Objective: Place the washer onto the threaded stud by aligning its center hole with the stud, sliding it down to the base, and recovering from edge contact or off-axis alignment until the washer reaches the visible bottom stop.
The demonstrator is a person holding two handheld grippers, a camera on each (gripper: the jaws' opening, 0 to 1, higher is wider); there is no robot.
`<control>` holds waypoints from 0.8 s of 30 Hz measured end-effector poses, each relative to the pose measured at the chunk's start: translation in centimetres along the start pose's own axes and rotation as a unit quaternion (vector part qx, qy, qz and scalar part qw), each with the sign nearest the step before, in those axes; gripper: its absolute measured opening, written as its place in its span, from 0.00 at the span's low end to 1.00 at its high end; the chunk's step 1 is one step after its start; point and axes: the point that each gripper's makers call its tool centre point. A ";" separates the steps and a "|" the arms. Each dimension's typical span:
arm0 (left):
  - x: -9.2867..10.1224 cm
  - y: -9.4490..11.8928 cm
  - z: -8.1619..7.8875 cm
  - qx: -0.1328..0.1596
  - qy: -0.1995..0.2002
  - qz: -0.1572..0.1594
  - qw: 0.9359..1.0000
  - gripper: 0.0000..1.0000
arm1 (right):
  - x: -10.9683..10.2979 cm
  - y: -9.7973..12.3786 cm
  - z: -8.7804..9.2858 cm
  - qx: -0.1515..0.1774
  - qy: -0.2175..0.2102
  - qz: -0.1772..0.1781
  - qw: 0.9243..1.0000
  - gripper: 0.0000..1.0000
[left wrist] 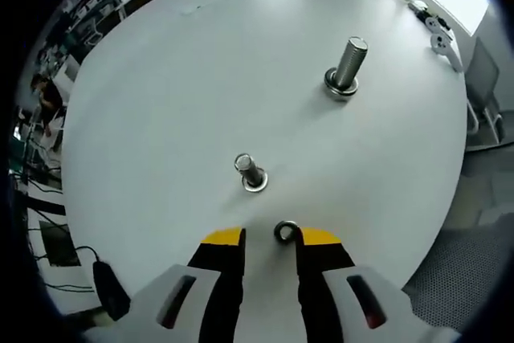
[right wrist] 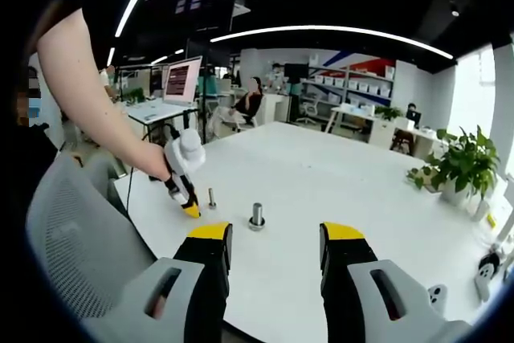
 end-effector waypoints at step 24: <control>0.9 -0.3 0.1 -0.023 -0.022 0.014 0.999 0.12 | -0.1 0.0 0.0 -0.003 0.003 -0.002 1.000 0.45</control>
Point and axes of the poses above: the point that each gripper's makers call its tool centre point, and the gripper's own axes: y roughly backward along the fingers, x roughly to its right, z roughly out of its underside, and after that the axes turned 4 degrees about -x, right-handed
